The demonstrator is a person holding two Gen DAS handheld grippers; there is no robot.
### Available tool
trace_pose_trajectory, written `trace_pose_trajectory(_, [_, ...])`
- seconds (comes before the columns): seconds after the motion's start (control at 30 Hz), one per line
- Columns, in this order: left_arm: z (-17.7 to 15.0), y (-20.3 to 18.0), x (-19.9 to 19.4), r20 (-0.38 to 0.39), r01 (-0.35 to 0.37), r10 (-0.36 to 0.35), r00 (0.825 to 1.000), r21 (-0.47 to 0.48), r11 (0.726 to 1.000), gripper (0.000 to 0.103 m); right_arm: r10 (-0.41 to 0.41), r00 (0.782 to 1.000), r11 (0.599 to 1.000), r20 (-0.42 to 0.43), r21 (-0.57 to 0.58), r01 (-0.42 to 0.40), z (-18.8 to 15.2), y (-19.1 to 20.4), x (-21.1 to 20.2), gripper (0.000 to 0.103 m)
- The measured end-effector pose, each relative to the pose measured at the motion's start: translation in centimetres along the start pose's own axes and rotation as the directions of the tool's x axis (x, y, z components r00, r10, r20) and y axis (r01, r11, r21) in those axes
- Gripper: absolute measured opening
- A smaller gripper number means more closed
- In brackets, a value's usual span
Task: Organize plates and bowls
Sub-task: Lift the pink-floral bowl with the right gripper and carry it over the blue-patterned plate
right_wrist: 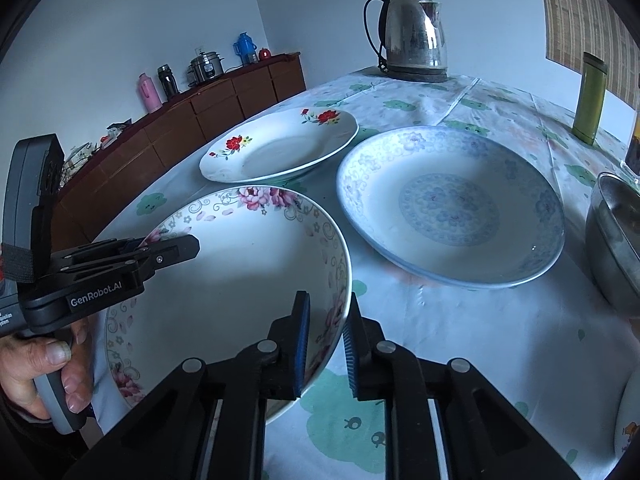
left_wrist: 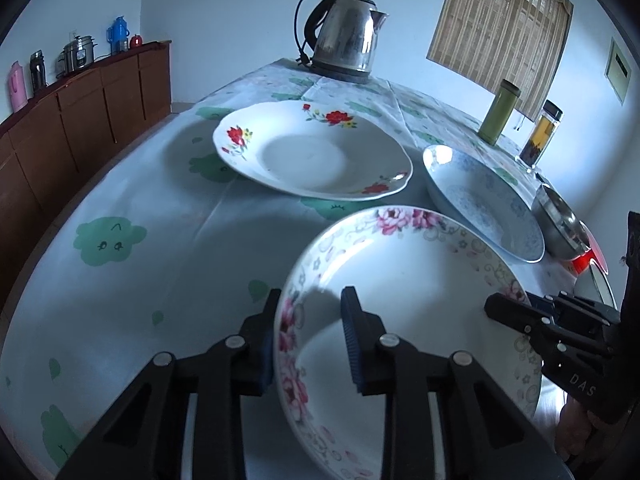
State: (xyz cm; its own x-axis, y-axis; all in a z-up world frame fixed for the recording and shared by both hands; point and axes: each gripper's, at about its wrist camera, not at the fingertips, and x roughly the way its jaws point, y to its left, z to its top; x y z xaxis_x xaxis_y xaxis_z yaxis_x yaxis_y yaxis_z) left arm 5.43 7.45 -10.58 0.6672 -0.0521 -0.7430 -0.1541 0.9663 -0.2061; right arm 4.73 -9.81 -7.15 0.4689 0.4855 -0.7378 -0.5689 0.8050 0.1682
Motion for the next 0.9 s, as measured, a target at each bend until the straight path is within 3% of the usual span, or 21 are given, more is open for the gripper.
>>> trace_pose_trajectory(0.9, [1.3, -2.1, -1.2, 0.098, 0.017, -0.021, 0.995, 0.041, 0.999, 0.027, -0.044, 0.993, 0.998, 0.111, 0.045, 0.040, -0.3, -0.8, -2.2, 0.017])
